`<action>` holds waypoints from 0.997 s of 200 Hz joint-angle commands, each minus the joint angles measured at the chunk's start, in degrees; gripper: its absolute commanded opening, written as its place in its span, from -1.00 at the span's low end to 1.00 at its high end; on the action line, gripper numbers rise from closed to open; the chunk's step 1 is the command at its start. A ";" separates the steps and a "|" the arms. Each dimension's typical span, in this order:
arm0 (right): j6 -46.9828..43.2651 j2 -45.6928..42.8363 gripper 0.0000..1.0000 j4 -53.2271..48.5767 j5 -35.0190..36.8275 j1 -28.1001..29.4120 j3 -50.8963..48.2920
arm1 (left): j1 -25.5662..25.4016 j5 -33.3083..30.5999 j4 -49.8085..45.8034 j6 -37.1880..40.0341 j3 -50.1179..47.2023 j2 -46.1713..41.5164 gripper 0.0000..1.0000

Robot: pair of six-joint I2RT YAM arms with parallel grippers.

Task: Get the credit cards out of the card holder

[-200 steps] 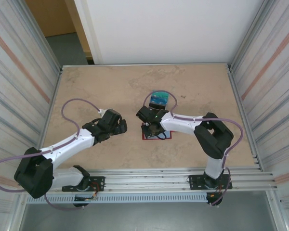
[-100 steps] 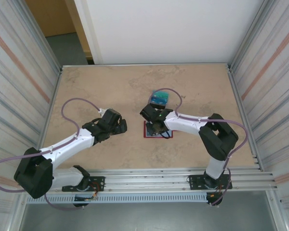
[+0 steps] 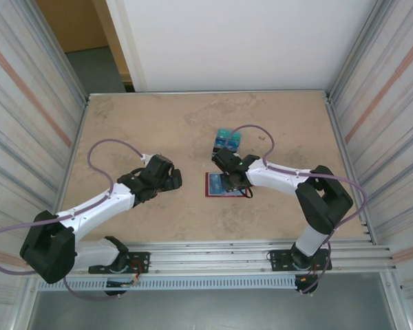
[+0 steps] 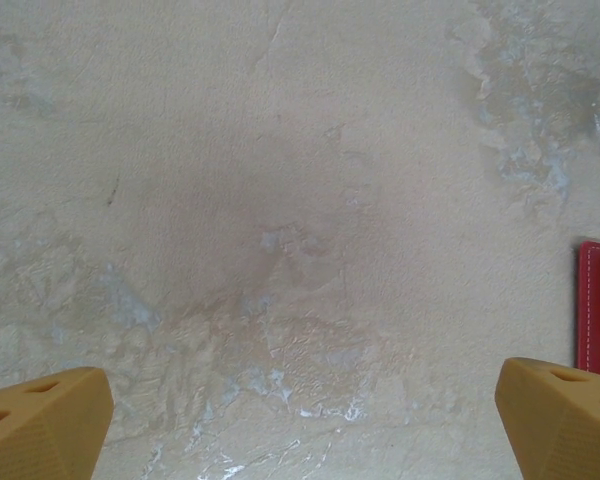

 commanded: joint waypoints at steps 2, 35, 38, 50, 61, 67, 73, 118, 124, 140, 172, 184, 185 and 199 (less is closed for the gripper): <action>1.82 -2.80 -0.40 -1.65 1.68 -1.55 -1.69 | -0.82 -0.76 -0.10 0.90 2.09 0.93 0.97; 1.67 -3.24 -0.44 -0.88 0.84 -3.28 -3.72 | -1.73 -0.76 0.35 0.81 3.02 2.58 0.97; 1.65 -3.21 -0.44 -0.76 0.77 -3.39 -3.84 | -1.83 -0.76 0.40 0.74 3.11 2.73 0.97; 1.41 -2.93 -0.45 -0.22 0.23 -3.92 -4.43 | -2.18 -0.83 0.48 0.76 3.50 3.44 0.97; 1.34 -2.57 -0.46 0.18 -0.07 -4.32 -4.84 | -2.59 -0.83 0.65 0.65 3.89 4.01 0.97; 1.30 -2.31 -0.47 0.22 -0.15 -4.49 -4.99 | -2.82 -0.85 0.74 0.65 4.00 4.35 0.97; 1.24 -2.14 -0.47 0.32 -0.24 -4.59 -5.06 | -3.04 -0.85 0.86 0.56 4.16 4.58 0.97; 1.27 -5.51 -0.47 -1.74 0.42 -4.98 -3.34 | -3.90 -1.05 1.23 0.11 4.19 5.53 0.97; 1.48 -6.01 -0.47 -2.20 0.62 -4.94 -2.91 | -3.90 -0.98 1.40 0.00 4.04 5.42 0.97; 2.11 -7.16 -0.46 -3.01 0.51 -4.88 -1.95 | -3.89 -1.02 1.65 -0.12 3.77 5.44 0.97; 2.71 -7.07 -0.43 -0.06 -5.98 -4.60 -0.85 | -3.90 -1.18 1.85 -0.20 3.58 5.64 0.97; 2.87 -5.81 -0.43 1.53 -9.14 -4.42 -0.49 | -3.90 -1.19 1.84 -0.25 3.53 5.64 0.97; 2.88 -5.69 -0.43 1.67 -9.40 -4.42 -0.38 | -3.90 -1.24 1.84 -0.25 3.54 5.65 0.97; 3.08 -3.63 -0.43 3.59 -12.97 -4.33 0.25 | -3.90 -1.34 1.80 -0.32 3.56 5.67 0.97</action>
